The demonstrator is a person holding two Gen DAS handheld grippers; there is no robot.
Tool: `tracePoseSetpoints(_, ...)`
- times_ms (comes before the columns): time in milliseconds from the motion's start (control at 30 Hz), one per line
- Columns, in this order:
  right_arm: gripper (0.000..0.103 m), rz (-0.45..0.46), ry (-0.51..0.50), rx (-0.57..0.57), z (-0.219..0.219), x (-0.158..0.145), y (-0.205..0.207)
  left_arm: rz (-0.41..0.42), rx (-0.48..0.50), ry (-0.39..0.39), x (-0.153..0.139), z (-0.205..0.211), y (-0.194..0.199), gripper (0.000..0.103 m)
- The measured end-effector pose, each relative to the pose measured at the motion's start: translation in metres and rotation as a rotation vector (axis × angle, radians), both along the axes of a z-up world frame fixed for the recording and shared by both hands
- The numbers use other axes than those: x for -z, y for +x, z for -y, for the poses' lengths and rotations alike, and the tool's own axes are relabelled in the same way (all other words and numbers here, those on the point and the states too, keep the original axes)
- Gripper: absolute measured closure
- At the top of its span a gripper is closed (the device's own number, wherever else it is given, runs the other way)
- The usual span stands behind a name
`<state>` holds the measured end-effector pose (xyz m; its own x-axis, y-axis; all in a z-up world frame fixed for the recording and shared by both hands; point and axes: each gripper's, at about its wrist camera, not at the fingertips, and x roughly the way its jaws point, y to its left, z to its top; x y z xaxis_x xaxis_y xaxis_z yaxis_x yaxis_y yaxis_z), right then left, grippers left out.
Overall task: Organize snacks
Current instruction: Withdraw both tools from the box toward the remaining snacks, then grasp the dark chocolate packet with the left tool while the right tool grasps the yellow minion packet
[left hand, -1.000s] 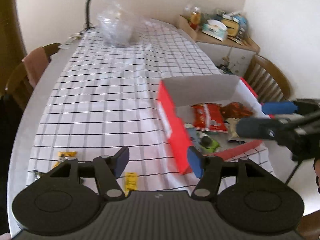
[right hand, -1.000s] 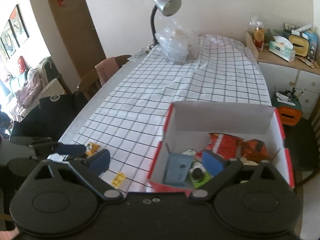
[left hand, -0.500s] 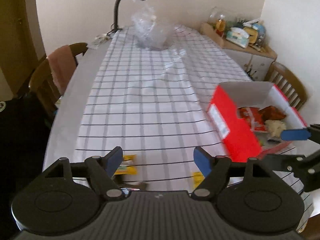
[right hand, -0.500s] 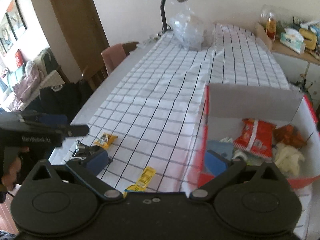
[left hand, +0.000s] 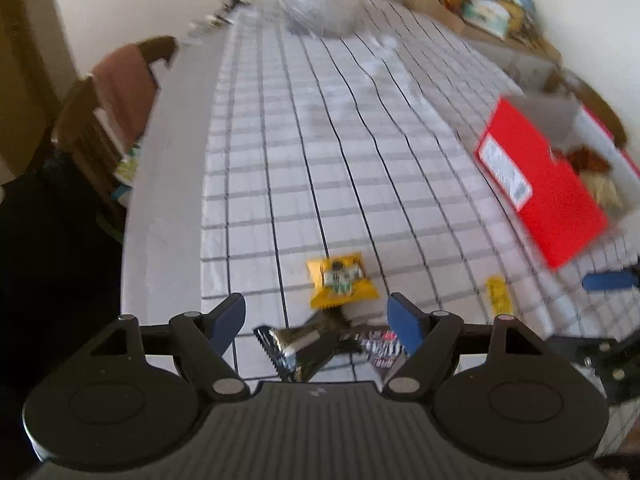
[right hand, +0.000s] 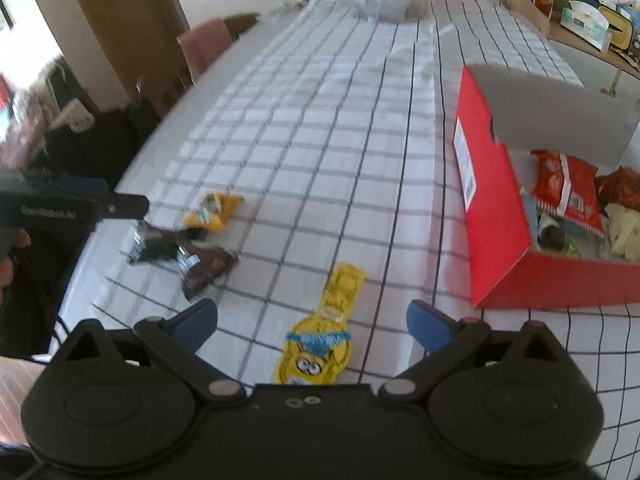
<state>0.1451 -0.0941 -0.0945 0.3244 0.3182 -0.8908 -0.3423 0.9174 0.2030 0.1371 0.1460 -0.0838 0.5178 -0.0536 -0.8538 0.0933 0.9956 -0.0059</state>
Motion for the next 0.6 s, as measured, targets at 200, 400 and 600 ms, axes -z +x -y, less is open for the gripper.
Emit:
tracePoseSetpoints(200, 0.007, -0.060, -0.052, -0.014, -0.015, 0.024, -0.007, -0.072, 0.183, 0.070, 0.026, -0.001, 0.007, 0.025)
tracePoseSetpoints(400, 0.013, -0.088, -0.096, 0.008, -0.021, 0.041, -0.011, -0.118, 0.326, 0.110, 0.043, 0.001, 0.018, 0.025)
tracePoseSetpoints(600, 0.017, -0.076, -0.159, -0.005, -0.027, 0.051, -0.014, -0.142, 0.409, 0.165, 0.055, 0.009, 0.029, 0.025)
